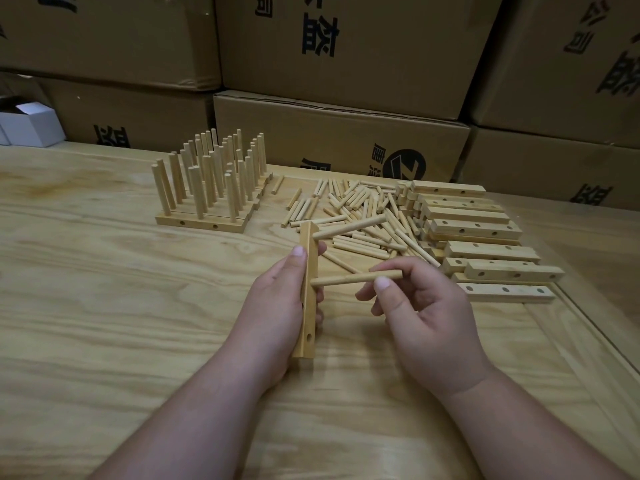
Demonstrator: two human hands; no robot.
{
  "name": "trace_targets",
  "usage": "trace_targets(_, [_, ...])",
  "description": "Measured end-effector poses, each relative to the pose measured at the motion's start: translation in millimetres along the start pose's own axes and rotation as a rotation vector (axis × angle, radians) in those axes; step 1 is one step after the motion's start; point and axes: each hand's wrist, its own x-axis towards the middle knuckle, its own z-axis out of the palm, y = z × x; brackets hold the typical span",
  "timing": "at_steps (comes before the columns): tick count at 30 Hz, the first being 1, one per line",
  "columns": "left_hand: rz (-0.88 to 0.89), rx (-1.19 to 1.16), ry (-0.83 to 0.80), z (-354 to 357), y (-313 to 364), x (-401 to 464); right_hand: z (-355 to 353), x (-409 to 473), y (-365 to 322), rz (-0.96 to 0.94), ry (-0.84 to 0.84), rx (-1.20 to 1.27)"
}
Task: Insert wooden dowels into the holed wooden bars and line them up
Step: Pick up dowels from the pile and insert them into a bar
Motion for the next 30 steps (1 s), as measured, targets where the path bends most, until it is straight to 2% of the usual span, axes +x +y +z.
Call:
trace_targets(7, [0.003, 0.03, 0.018, 1.3, -0.9, -1.0, -5.2, 2.5, 3.1, -0.045, -0.117, -0.167])
trace_targets(12, [0.012, 0.035, 0.019, 0.3, -2.9, 0.5, -4.6, 2.7, 3.2, -0.026, -0.112, -0.239])
trace_targets(19, [0.016, 0.073, -0.029, -1.6, -5.4, 0.9, -1.0, 0.0, -0.6, 0.001, -0.088, -0.145])
trace_targets(23, [0.007, 0.081, 0.009, -2.1, -4.5, 0.1, -1.1, 0.1, 3.9, 0.062, -0.114, -0.103])
trace_targets(26, [-0.027, -0.004, 0.064, -0.6, -2.5, 1.2, -6.8, 2.0, 8.5, 0.066, -0.117, 0.009])
trace_targets(27, [-0.042, -0.063, 0.085, -0.3, -1.5, 2.3, -9.3, 3.8, 11.3, 0.04, -0.094, -0.037])
trace_targets(30, [-0.094, -0.244, 0.128, -1.1, 1.8, 5.7, -12.1, 12.0, 18.2, 0.0, -0.036, -0.402])
